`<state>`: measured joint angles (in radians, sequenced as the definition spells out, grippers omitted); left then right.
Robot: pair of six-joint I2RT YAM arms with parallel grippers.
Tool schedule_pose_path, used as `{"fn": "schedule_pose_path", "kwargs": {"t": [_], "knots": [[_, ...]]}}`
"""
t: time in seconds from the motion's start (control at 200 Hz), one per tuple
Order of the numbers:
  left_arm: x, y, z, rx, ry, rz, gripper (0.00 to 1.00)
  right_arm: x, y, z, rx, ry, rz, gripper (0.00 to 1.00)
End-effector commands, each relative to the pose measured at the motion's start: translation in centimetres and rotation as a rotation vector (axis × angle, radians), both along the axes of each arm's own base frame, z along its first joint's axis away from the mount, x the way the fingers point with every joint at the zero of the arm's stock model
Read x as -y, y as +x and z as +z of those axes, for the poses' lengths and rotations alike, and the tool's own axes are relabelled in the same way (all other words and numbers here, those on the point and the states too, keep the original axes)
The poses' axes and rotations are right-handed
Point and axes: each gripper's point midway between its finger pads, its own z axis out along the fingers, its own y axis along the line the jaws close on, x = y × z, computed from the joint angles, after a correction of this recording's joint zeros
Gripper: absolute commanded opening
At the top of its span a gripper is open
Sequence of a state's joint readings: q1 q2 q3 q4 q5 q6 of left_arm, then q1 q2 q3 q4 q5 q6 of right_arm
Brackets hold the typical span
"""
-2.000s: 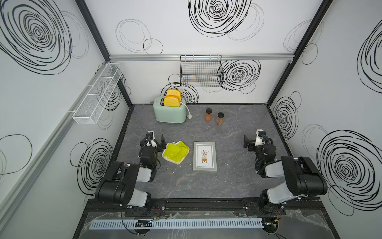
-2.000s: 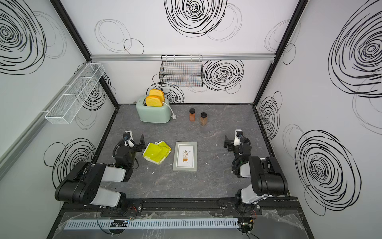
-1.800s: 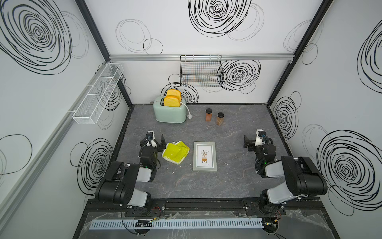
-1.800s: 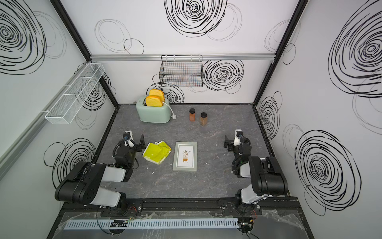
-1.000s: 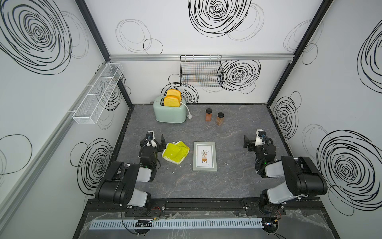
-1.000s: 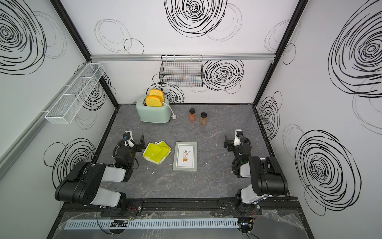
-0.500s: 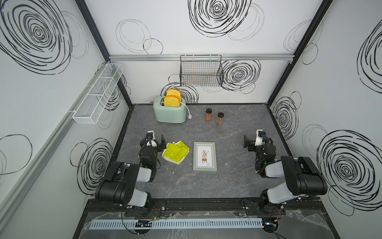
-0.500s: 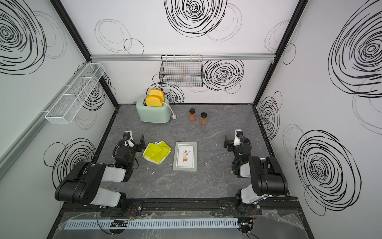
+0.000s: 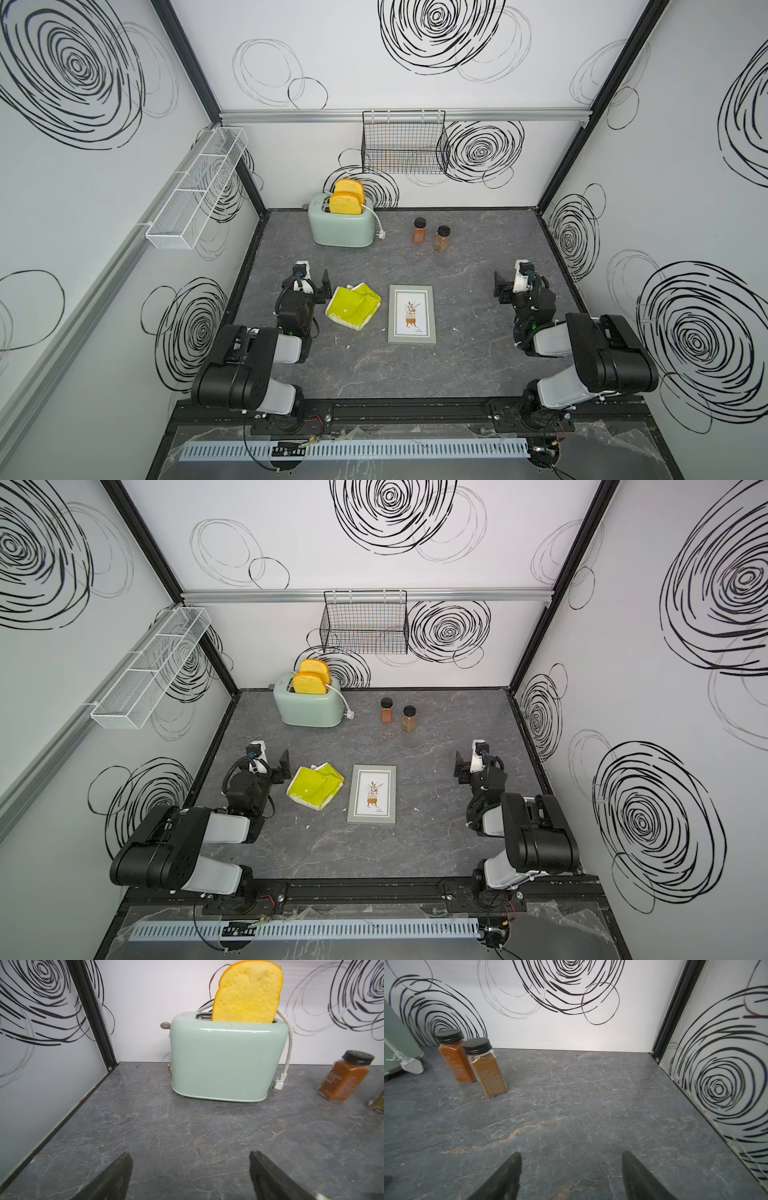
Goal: Wipe the picture frame with a cloth
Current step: Pick up the cleaning item at the center of the board.
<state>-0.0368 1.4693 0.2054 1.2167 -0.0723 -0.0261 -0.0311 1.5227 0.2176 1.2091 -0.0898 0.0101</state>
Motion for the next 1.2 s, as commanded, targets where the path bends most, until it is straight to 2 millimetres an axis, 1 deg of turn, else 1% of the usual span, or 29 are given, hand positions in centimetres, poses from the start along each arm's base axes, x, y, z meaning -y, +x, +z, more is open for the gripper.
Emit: {"fn": "schedule_pose_path", "kwargs": {"t": [0.0, 0.045, 0.075, 0.09, 0.115, 0.145, 0.175, 0.195, 0.225, 0.29, 0.37, 0.415, 0.435, 0.465, 0.495, 0.53, 0.565, 0.65, 0.675, 0.7, 0.71, 0.725, 0.81, 0.875, 0.9, 0.93, 0.955, 1.106, 1.196], "knots": [[-0.3, 0.7, 2.5, 0.054, 0.0, 0.038, 0.65, 0.6, 0.6, 1.4, 0.028, -0.009, -0.043, 0.61], [-0.6, 0.8, 3.6, 0.026, 0.027, 0.105, 0.61, 1.3, 1.1, 2.1, 0.013, -0.026, -0.117, 0.61], [-0.4, 0.8, 4.4, 0.0, 0.037, 0.143, 0.58, 1.0, 1.5, 2.4, -0.027, -0.048, -0.133, 0.61], [-0.3, 0.8, 5.4, 0.005, 0.022, 0.159, 0.54, 0.6, 1.6, 2.5, -0.049, -0.055, -0.131, 0.61], [0.3, 0.6, 6.6, 0.012, -0.007, 0.157, 0.49, 0.3, 1.9, 3.1, -0.071, -0.052, -0.138, 0.6], [1.7, 0.3, 8.2, 0.04, -0.033, 0.109, 0.47, -0.4, 2.0, 3.7, -0.092, -0.03, -0.138, 0.61], [2.9, -0.1, 9.7, 0.071, -0.064, 0.072, 0.46, -1.7, 2.0, 4.5, -0.097, -0.011, -0.103, 0.61], [3.5, -0.5, 10.6, 0.087, -0.088, 0.059, 0.43, -2.8, 1.8, 5.1, -0.088, -0.008, -0.071, 0.61], [4.3, -0.9, 12.0, 0.103, -0.142, 0.04, 0.41, -4.5, 1.5, 6.1, -0.073, -0.012, -0.031, 0.62], [5.5, -1.2, 13.3, 0.028, -0.245, -0.002, 0.41, -8.1, 0.6, 7.9, -0.061, -0.051, 0.048, 0.63], [6.9, -1.5, 14.0, -0.13, -0.308, -0.036, 0.45, -11.4, -0.2, 8.6, -0.13, -0.119, 0.096, 0.65], [7.8, -1.8, 13.7, -0.245, -0.314, -0.06, 0.49, -13.1, -0.7, 7.9, -0.208, -0.122, 0.135, 0.66], [8.0, -2.0, 13.5, -0.291, -0.329, -0.053, 0.51, -13.7, -1.0, 7.3, -0.26, -0.116, 0.152, 0.66], [8.3, -2.4, 13.0, -0.353, -0.337, -0.048, 0.51, -14.8, -1.4, 6.5, -0.33, -0.102, 0.188, 0.66], [9.4, -2.8, 12.6, -0.403, -0.327, -0.092, 0.5, -15.8, -2.0, 5.6, -0.394, -0.096, 0.221, 0.66], [10.5, -3.5, 12.1, -0.451, -0.306, -0.126, 0.51, -16.6, -2.7, 4.8, -0.455, -0.101, 0.237, 0.65], [11.0, -4.1, 11.5, -0.48, -0.283, -0.117, 0.49, -17.1, -3.4, 4.2, -0.496, -0.108, 0.231, 0.63], [12.5, -5.6, 9.7, -0.549, -0.207, -0.146, 0.5, -18.3, -5.1, 4.1, -0.534, -0.052, 0.247, 0.58], [12.9, -6.0, 9.1, -0.571, -0.19, -0.152, 0.55, -18.7, -5.7, 4.4, -0.536, -0.023, 0.267, 0.58], [13.4, -6.4, 8.4, -0.595, -0.174, -0.169, 0.7, -19.0, -6.2, 4.7, -0.531, 0.001, 0.285, 0.58], [13.5, -6.6, 8.1, -0.603, -0.168, -0.172, 0.77, -19.1, -6.3, 4.8, -0.527, 0.012, 0.288, 0.58], [13.9, -6.9, 7.7, -0.614, -0.162, -0.181, 0.8, -19.1, -6.5, 5.0, -0.523, 0.026, 0.29, 0.58], [16.1, -8.2, 5.7, -0.655, -0.159, -0.263, 0.81, -19.3, -7.7, 5.9, -0.492, 0.102, 0.32, 0.58], [16.4, -8.6, 4.2, -0.682, -0.136, -0.254, 0.83, -19.2, -8.3, 6.6, -0.465, 0.147, 0.332, 0.59], [16.3, -8.6, 3.8, -0.691, -0.126, -0.243, 0.89, -19.1, -8.6, 6.7, -0.461, 0.156, 0.333, 0.59], [16.2, -8.6, 3.2, -0.701, -0.115, -0.224, 1.0, -18.9, -8.7, 6.8, -0.457, 0.163, 0.332, 0.59], [16.1, -8.6, 2.8, -0.708, -0.109, -0.215, 0.98, -18.8, -8.9, 6.8, -0.456, 0.164, 0.333, 0.59], [16.3, -8.4, -0.3, -0.775, -0.098, -0.168, 0.98, -18.5, -9.1, 6.3, -0.463, 0.149, 0.33, 0.59], [17.0, -8.6, -1.8, -0.812, -0.055, -0.162, 0.98, -18.6, -9.1, 5.8, -0.471, 0.139, 0.332, 0.59]]}}
